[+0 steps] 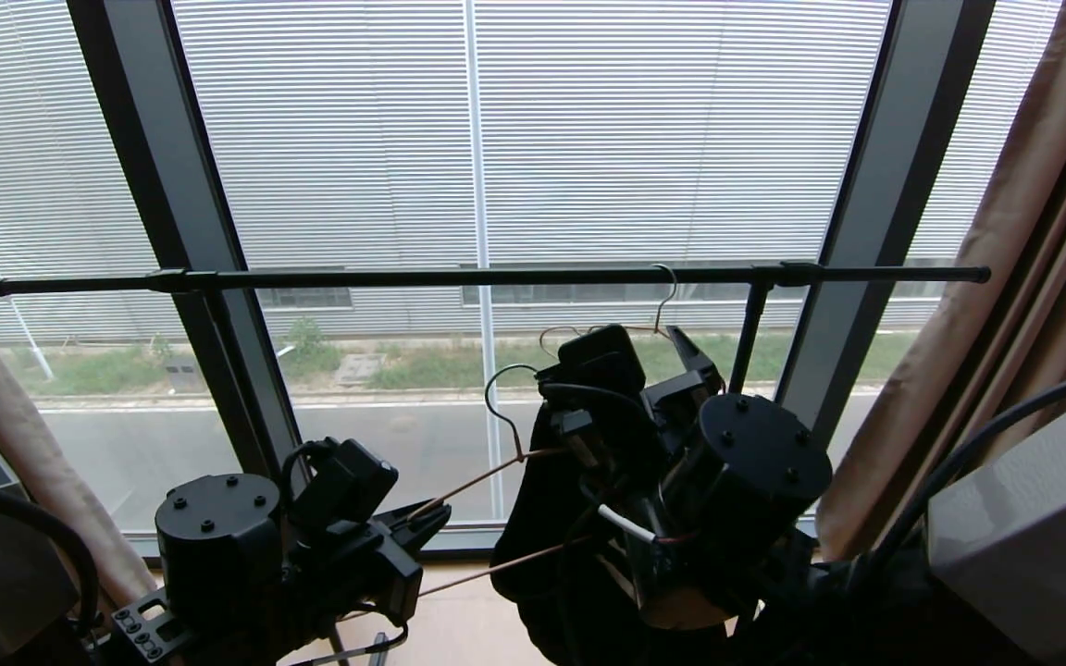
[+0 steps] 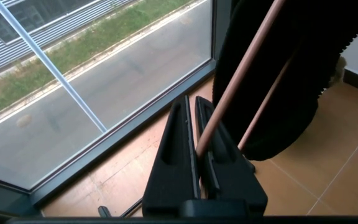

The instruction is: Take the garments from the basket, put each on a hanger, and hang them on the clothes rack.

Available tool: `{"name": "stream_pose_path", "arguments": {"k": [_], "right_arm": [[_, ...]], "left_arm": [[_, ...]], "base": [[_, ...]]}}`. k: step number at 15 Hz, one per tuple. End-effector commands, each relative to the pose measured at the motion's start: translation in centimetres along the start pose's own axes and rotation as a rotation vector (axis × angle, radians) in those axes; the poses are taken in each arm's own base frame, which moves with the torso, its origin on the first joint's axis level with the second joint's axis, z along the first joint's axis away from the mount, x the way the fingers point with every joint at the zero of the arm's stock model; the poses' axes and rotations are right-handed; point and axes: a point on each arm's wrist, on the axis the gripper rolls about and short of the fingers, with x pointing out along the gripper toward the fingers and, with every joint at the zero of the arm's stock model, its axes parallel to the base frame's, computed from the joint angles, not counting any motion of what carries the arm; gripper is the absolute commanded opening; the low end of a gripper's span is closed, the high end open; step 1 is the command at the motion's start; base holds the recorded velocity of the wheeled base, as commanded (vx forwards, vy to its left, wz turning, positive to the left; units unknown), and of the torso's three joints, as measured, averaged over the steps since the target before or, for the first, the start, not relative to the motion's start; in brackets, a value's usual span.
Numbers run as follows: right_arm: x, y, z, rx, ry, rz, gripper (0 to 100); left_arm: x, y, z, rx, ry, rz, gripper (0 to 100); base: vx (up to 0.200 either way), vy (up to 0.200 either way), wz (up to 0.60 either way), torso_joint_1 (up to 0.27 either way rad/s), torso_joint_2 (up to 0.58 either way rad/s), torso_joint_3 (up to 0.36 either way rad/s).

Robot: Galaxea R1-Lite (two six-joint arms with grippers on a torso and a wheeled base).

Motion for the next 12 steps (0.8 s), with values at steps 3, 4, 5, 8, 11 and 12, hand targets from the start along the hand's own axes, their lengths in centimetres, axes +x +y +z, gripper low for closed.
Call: {"name": "stream_pose_path", "arguments": {"k": [3, 4, 5, 8, 11, 12], "right_arm": [[0.4, 1.4, -0.7, -0.023, 0.012, 0.014, 100], [0.4, 1.4, -0.7, -0.023, 0.012, 0.014, 100], [0.3, 1.4, -0.9, -0.026, 0.014, 0.017, 100], [-0.6, 1.8, -0.9, -0.032, 0.01, 0.039, 100], [-1.1, 1.8, -0.8, -0.033, 0.006, 0.051, 100], [-1.1, 1.8, -0.8, -0.033, 0.005, 0.053, 100]], "left_arm": [[0.0, -0.1, -0.1, 0.0, 0.002, -0.003, 0], [0.0, -0.1, 0.0, 0.0, 0.0, -0.003, 0], [0.1, 0.0, 0.0, -0.001, -0.003, 0.0, 0], [0.6, 0.5, 0.0, -0.018, -0.004, 0.017, 0], [0.8, 1.2, 0.0, -0.031, -0.011, 0.044, 0], [0.9, 1.4, -0.1, -0.034, -0.006, 0.049, 0]], "base": [[0.0, 0.0, 0.0, 0.0, 0.0, 0.0], [0.0, 0.0, 0.0, 0.0, 0.0, 0.0], [0.0, 0.0, 0.0, 0.0, 0.0, 0.0], [0.0, 0.0, 0.0, 0.0, 0.0, 0.0], [0.0, 0.0, 0.0, 0.0, 0.0, 0.0], [0.0, 0.0, 0.0, 0.0, 0.0, 0.0]]}}
